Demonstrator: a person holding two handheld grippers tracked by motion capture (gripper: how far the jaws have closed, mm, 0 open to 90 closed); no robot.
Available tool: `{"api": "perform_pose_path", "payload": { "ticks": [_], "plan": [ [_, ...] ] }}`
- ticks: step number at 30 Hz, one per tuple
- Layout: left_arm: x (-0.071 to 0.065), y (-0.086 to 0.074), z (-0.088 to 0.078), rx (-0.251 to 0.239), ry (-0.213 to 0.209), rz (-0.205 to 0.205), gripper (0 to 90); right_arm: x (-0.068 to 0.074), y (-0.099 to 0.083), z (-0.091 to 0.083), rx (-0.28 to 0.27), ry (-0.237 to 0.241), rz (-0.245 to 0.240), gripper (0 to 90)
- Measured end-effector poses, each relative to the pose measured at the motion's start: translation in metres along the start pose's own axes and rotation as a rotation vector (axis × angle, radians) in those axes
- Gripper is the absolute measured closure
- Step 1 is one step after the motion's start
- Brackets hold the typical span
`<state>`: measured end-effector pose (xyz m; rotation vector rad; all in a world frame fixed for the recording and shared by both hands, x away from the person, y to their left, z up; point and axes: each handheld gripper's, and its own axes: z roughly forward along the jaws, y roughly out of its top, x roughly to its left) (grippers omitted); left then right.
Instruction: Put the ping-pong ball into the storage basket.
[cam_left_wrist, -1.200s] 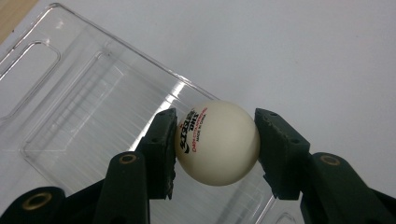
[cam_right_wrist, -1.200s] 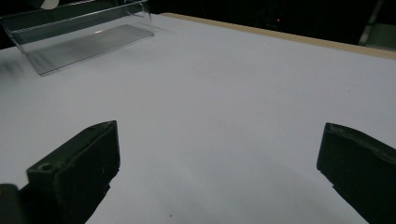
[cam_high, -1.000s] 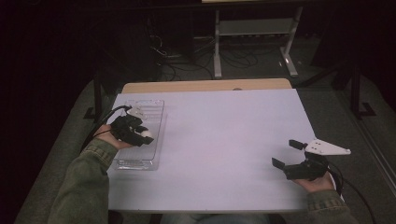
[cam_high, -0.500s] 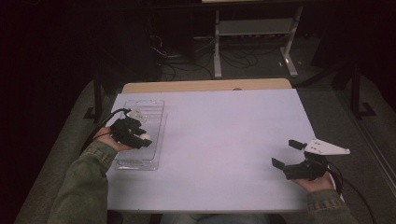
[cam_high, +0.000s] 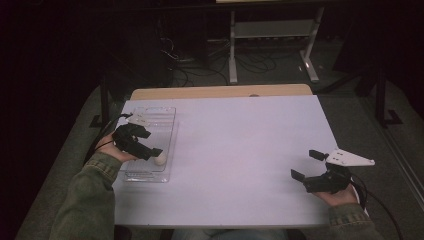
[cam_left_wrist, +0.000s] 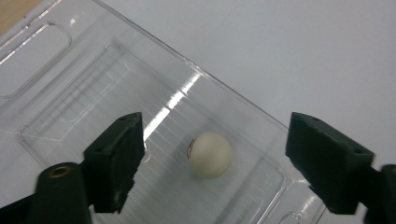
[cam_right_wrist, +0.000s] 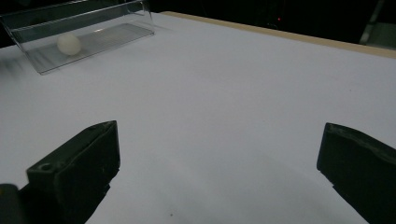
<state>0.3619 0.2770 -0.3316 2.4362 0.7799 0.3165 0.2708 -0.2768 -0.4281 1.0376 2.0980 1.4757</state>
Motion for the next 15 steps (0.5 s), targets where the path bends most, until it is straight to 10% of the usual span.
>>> {"api": "perform_pose_path", "payload": {
  "ticks": [15],
  "plan": [
    [0.000,-0.014,-0.008,-0.067,0.031,-0.046,0.0,0.000,0.000,0.000,0.001,0.001,0.001,0.0]
  ]
}}
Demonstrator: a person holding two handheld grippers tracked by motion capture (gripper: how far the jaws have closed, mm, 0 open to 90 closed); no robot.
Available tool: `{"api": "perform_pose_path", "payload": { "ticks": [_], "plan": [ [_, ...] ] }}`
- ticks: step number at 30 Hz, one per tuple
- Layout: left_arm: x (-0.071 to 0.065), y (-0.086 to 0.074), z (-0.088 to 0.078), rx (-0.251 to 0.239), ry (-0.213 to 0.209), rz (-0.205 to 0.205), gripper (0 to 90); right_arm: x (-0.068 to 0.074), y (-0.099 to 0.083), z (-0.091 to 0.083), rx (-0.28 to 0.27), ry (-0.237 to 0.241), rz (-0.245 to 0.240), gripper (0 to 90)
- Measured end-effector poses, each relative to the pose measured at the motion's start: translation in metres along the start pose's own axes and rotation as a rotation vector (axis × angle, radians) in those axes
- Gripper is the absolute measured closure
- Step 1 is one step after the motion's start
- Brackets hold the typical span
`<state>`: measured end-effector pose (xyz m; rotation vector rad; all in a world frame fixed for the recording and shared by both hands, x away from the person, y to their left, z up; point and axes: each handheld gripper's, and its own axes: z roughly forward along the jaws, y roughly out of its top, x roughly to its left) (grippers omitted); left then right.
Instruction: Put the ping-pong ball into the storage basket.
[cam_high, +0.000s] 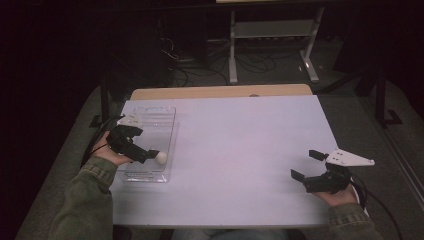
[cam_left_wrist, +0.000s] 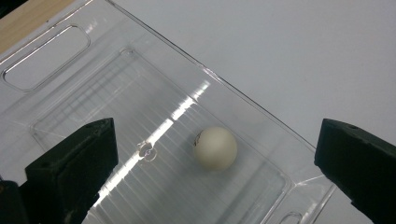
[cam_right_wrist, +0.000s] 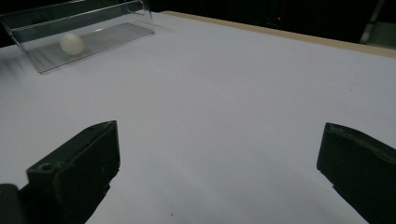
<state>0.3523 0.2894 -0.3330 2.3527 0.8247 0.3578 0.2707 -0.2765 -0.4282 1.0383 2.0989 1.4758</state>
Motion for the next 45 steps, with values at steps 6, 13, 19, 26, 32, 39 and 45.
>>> {"api": "perform_pose_path", "payload": {
  "ticks": [6,13,19,26,32,39,45],
  "plan": [
    [-0.003,-0.006,-0.004,-0.029,-0.001,-0.004,0.0,0.000,0.000,0.000,0.002,0.000,0.000,0.0],
    [-0.005,-0.014,-0.006,-0.070,0.000,-0.022,0.0,0.000,0.000,0.000,0.004,0.001,-0.001,0.0],
    [-0.008,-0.016,-0.012,-0.101,0.007,-0.022,0.0,0.000,0.000,0.000,0.004,0.000,-0.001,0.0],
    [-0.013,-0.020,-0.017,-0.142,0.022,-0.023,0.0,0.000,0.000,0.001,0.004,0.000,-0.002,0.0],
    [-0.019,-0.027,-0.017,-0.180,0.029,-0.028,0.0,0.000,0.000,0.001,0.004,0.001,-0.002,0.0],
    [-0.022,-0.033,-0.018,-0.213,0.035,-0.037,0.0,0.000,0.000,0.001,0.006,0.001,-0.002,0.0],
    [-0.024,-0.042,-0.018,-0.247,0.043,-0.058,0.0,0.001,0.000,0.001,0.005,0.003,-0.004,0.0]
  ]
}}
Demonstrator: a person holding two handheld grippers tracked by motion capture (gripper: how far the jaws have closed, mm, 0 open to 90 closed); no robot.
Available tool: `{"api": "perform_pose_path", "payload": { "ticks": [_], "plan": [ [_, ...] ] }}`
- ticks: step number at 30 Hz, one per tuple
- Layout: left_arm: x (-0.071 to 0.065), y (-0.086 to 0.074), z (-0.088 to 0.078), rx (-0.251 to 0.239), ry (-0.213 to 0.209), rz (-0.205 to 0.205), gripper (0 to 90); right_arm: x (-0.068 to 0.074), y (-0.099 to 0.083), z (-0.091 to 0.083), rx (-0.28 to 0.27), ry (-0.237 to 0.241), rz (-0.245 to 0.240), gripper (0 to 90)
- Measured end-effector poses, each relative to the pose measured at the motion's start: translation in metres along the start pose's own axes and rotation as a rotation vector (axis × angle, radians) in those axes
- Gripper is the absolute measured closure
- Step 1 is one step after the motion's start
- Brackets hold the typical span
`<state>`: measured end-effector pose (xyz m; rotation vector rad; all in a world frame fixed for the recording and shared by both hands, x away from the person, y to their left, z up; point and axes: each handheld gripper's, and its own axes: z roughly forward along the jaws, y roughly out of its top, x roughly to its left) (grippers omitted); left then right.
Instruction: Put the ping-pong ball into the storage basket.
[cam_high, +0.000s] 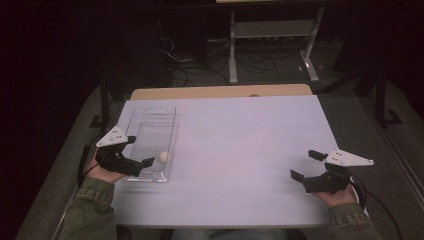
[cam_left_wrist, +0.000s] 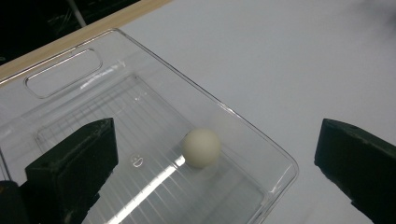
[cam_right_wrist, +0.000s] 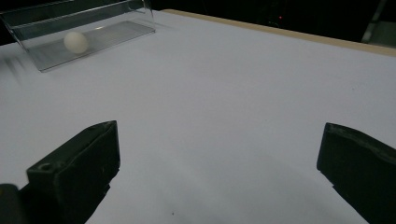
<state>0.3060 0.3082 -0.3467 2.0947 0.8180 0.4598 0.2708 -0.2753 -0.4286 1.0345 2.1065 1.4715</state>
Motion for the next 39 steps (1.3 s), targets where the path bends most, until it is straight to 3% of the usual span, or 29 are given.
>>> {"api": "perform_pose_path", "payload": {
  "ticks": [13,23,30,39],
  "plan": [
    [0.000,-0.017,-0.002,-0.087,0.000,-0.031,0.0,0.000,0.000,0.000,0.004,-0.001,0.000,0.0],
    [-0.005,-0.033,0.004,-0.100,-0.008,-0.039,0.0,0.000,0.000,0.001,0.007,0.002,-0.002,0.0],
    [-0.006,-0.043,0.004,-0.154,0.009,-0.057,0.0,0.001,-0.001,0.002,0.011,0.008,-0.002,0.0],
    [-0.008,-0.055,0.002,-0.172,0.033,-0.088,0.0,0.001,-0.001,0.002,0.009,0.013,-0.002,0.0]
  ]
}}
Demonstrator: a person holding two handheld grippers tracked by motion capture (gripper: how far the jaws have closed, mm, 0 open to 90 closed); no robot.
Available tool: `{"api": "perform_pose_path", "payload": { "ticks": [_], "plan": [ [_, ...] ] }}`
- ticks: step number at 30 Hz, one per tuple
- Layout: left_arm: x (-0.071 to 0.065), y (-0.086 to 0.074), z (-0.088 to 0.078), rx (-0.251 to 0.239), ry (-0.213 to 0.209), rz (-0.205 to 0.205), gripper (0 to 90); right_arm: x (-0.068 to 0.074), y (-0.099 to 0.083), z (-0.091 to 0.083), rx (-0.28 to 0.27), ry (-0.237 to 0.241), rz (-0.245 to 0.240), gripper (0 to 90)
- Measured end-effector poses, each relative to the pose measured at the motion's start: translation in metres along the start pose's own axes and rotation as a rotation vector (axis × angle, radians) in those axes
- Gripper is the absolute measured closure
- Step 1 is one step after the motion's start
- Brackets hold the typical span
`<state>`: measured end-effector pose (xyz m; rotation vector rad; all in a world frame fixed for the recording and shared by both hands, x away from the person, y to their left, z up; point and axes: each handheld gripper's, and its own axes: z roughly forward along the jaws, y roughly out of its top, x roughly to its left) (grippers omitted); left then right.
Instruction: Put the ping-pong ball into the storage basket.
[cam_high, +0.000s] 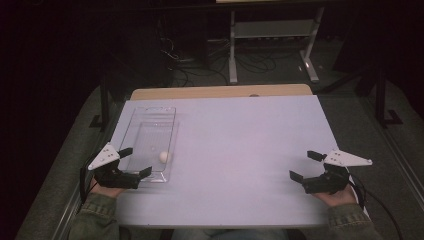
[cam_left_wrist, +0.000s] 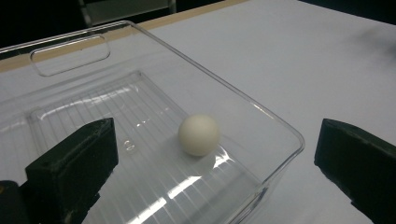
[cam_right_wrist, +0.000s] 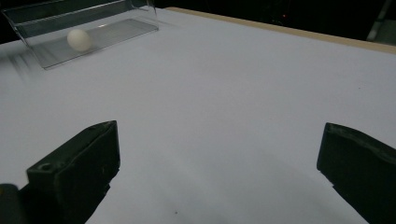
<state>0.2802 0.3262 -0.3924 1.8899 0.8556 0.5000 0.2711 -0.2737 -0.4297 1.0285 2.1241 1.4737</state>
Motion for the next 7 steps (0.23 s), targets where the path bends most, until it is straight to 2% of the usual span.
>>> {"api": "perform_pose_path", "payload": {
  "ticks": [7],
  "plan": [
    [-0.0005,0.0012,-0.0035,-0.020,0.012,0.003,0.0,-0.0004,-0.0002,0.0004,0.000,0.003,0.000,0.0]
  ]
}}
